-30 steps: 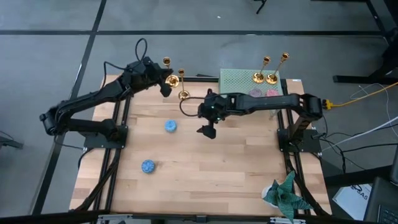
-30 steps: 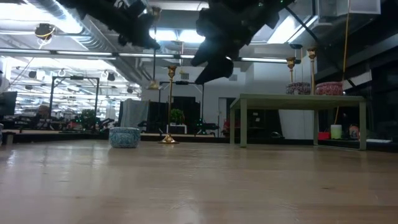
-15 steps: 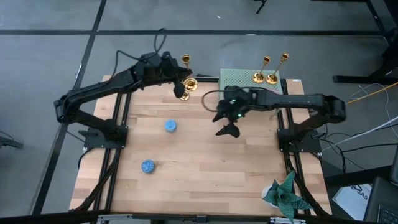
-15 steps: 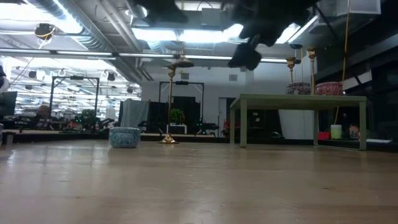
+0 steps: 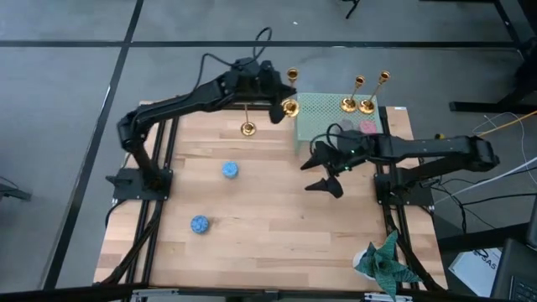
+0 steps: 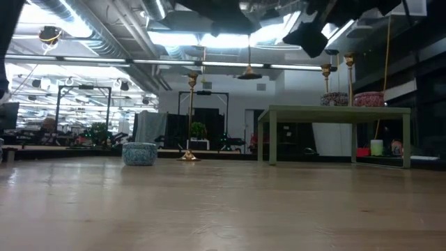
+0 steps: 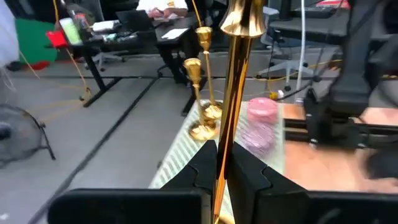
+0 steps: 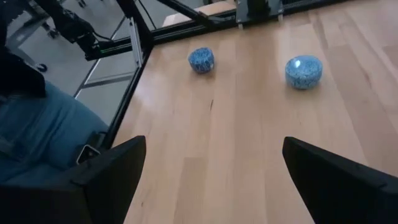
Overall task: Pick & Place candle stick holders
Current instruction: Put the gold candle holder on the shelf
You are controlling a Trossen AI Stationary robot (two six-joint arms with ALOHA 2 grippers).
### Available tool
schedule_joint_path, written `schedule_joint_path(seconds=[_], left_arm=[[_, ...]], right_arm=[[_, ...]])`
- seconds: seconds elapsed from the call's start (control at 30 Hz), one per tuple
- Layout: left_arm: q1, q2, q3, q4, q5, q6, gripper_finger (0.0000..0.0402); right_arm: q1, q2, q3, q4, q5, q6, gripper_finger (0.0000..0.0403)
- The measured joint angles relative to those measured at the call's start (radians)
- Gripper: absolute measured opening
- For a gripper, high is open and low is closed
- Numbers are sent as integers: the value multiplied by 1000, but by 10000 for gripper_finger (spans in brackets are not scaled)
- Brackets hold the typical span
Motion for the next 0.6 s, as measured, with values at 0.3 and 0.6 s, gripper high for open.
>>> schedule_joint_path(seconds=[0.3, 0.6], left_arm=[[29, 235, 278, 5, 125, 14, 17], [90, 447, 468, 59, 255, -9, 18]], right_arm=[[49, -2, 0, -5, 74, -4, 380], [48, -2, 0, -34, 113, -33, 380]])
